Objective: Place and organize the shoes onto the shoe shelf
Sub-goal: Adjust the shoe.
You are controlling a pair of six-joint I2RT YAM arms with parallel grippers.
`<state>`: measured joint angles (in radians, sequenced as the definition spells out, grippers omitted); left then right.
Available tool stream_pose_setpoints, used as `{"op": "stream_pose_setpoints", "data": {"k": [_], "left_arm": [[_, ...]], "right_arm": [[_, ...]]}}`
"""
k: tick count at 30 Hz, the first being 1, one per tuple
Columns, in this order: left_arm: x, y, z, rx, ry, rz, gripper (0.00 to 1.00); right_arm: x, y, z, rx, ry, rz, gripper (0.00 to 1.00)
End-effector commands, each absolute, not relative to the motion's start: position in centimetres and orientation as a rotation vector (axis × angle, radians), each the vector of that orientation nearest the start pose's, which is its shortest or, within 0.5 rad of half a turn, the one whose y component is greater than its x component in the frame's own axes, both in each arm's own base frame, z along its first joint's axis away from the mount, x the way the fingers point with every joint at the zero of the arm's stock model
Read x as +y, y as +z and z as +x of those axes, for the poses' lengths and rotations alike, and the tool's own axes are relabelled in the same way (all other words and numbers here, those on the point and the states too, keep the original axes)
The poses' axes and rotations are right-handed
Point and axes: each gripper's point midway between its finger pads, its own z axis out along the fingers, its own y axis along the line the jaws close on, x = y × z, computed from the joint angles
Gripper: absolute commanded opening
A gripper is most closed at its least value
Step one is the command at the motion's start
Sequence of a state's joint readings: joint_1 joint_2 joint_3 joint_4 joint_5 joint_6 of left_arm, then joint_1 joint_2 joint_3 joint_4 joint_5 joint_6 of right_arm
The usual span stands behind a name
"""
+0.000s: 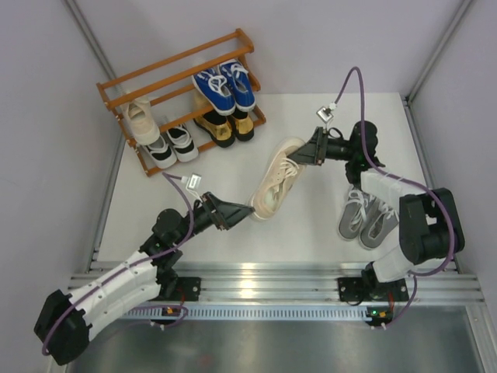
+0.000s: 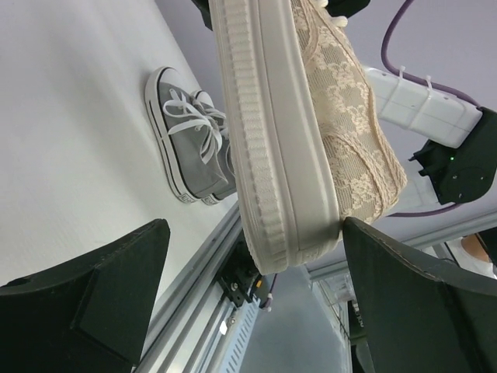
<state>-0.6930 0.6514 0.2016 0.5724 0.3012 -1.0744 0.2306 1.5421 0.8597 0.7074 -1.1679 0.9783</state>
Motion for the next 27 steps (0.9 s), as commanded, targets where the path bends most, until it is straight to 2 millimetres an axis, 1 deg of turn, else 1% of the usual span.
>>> {"op": "stream_pose_setpoints", "data": {"k": [1, 2, 5, 7, 11, 17, 20, 24, 27], "left_arm": [[-25.6, 25.2, 16.4, 1.611, -1.61, 0.026, 0.98], [-25.8, 25.4, 16.4, 1.612, -1.614, 0.032, 0.98], [-26.6, 25.5, 15.8, 1.627, -1.63, 0.054, 0.98], [-26.9, 25.2, 16.0, 1.637, -1.616, 0.044, 0.98], [-27.3, 25.3, 16.4, 1.639, -1.599, 0.025, 0.98], [-25.9, 25.7, 18.2, 1.583, -1.512, -0.084, 0.97], [-25.7, 25.8, 18.6, 1.572, -1.506, -0.113, 0.95], [-26.0, 25.3, 19.1, 1.592, -1.506, -0.142, 0.87], [-25.9, 25.3, 19.4, 1.58, -1.499, -0.163, 0.79]], "right_arm": [[24.9, 27.8, 32.1, 1.766, 1.712, -0.423, 0.0], [24.9, 27.5, 32.5, 1.776, 1.7, -0.415, 0.0], [25.1, 27.3, 33.0, 1.783, 1.699, -0.403, 0.0], [25.3, 27.3, 33.0, 1.783, 1.701, -0.405, 0.0], [25.9, 27.1, 32.7, 1.785, 1.703, -0.425, 0.0], [26.1, 26.8, 32.0, 1.788, 1.7, -0.456, 0.0], [26.2, 26.7, 31.7, 1.791, 1.705, -0.465, 0.0], [26.6, 26.6, 31.6, 1.792, 1.713, -0.474, 0.0], [27.0, 26.4, 31.3, 1.794, 1.72, -0.487, 0.0]]}}
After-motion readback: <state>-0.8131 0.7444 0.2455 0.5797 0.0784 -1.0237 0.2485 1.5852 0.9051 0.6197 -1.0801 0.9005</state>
